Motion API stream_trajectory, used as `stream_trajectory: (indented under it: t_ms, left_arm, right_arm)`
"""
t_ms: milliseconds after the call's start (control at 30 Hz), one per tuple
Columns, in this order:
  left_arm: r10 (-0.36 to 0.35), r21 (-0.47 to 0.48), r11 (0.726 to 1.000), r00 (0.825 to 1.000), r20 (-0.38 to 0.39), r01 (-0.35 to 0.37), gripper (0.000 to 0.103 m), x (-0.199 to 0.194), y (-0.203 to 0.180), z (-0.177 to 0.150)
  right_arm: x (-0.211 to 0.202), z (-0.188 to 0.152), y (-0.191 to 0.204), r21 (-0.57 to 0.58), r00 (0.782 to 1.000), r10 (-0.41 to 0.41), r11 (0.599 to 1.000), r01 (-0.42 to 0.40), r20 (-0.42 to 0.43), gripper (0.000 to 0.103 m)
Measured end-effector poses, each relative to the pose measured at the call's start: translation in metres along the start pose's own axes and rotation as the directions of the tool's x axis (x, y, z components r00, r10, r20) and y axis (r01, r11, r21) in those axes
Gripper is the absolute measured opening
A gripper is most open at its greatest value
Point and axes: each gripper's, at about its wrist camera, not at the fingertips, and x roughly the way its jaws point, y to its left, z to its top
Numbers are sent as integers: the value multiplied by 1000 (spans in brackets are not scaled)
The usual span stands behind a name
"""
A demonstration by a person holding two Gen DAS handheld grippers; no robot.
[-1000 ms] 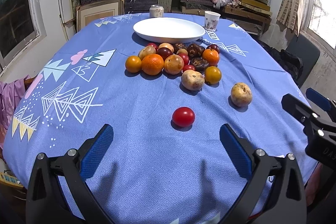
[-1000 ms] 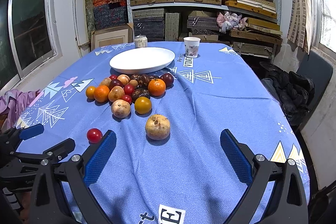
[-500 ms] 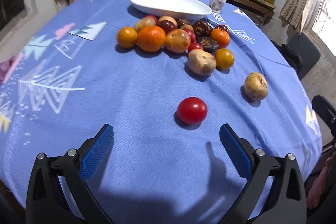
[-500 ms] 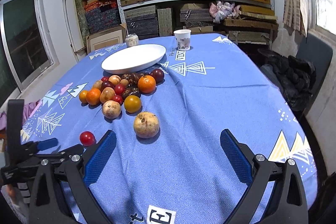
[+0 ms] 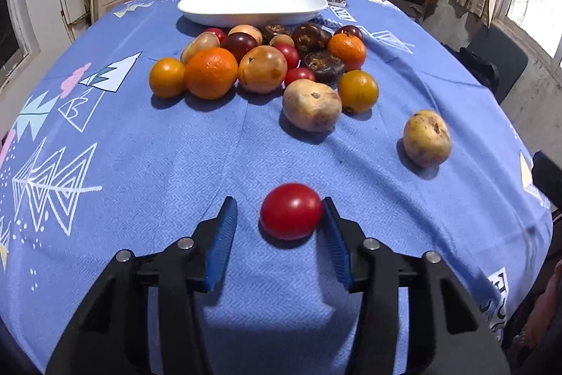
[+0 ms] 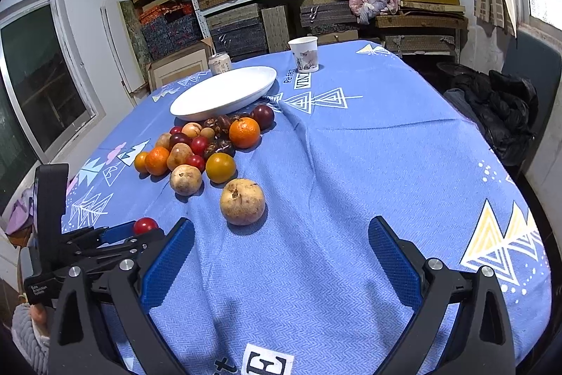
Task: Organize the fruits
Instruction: 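Grasp the red cherry tomato with the left tool while the right tool grasps the beige pomegranate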
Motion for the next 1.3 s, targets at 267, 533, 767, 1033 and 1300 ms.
stream_trajectory:
  t_ms: [267, 533, 767, 1033, 1300]
  left_arm:
    - [-65, 5, 998, 998, 24, 65, 32, -2, 0, 1]
    - [61, -87, 995, 989, 138, -49, 32, -32, 42, 6]
    - [90, -183, 981, 991, 103, -71, 32, -20, 82, 8]
    - [29, -196, 980, 996, 79, -13, 32, -8, 91, 6]
    - [15, -186, 983, 999, 42, -7, 32, -1, 88, 6]
  right_arm:
    - [6, -4, 9, -50, 999, -37, 998, 36, -5, 100]
    - [34, 8, 40, -181, 996, -90, 980, 84, -22, 100]
    - [80, 20, 51, -223, 985, -145, 967, 122, -91, 98]
    - [97, 16, 53, -232, 976, -150, 966, 112, -155, 77]
    - [100, 10, 63, -276, 976, -124, 959, 72, -176, 45]
